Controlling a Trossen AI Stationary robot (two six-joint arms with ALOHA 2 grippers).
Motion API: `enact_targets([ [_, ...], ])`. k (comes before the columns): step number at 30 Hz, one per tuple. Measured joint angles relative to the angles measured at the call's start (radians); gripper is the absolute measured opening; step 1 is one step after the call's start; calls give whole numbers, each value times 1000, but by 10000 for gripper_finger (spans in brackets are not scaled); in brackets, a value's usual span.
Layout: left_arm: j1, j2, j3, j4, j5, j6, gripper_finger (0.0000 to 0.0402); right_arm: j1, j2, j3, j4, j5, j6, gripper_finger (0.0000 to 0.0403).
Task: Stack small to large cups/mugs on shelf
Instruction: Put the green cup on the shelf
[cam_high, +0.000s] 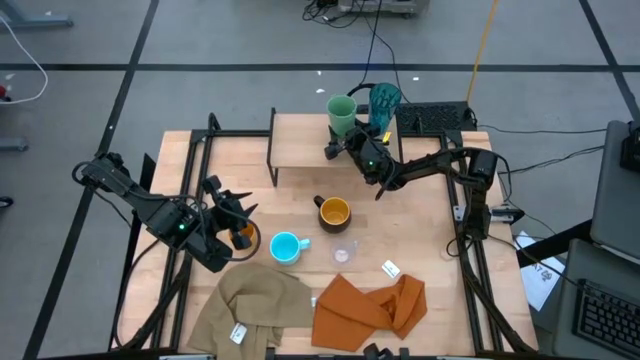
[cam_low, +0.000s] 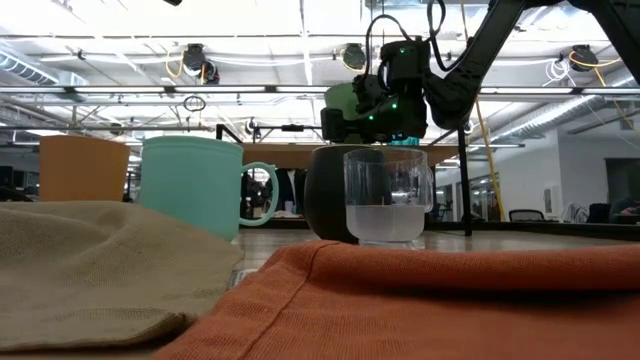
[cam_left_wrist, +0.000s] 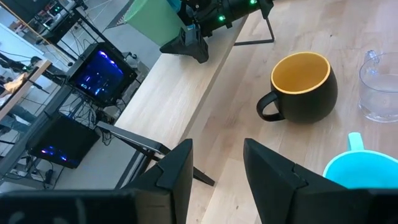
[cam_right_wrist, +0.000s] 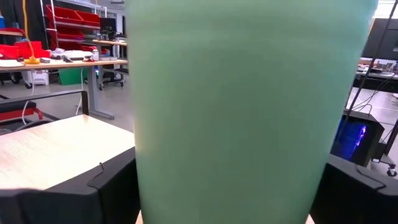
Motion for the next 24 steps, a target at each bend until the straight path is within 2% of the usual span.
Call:
enact_targets([
  [24, 0, 0, 0, 0, 1, 1, 143, 6, -8, 0, -8, -30, 37, 355],
])
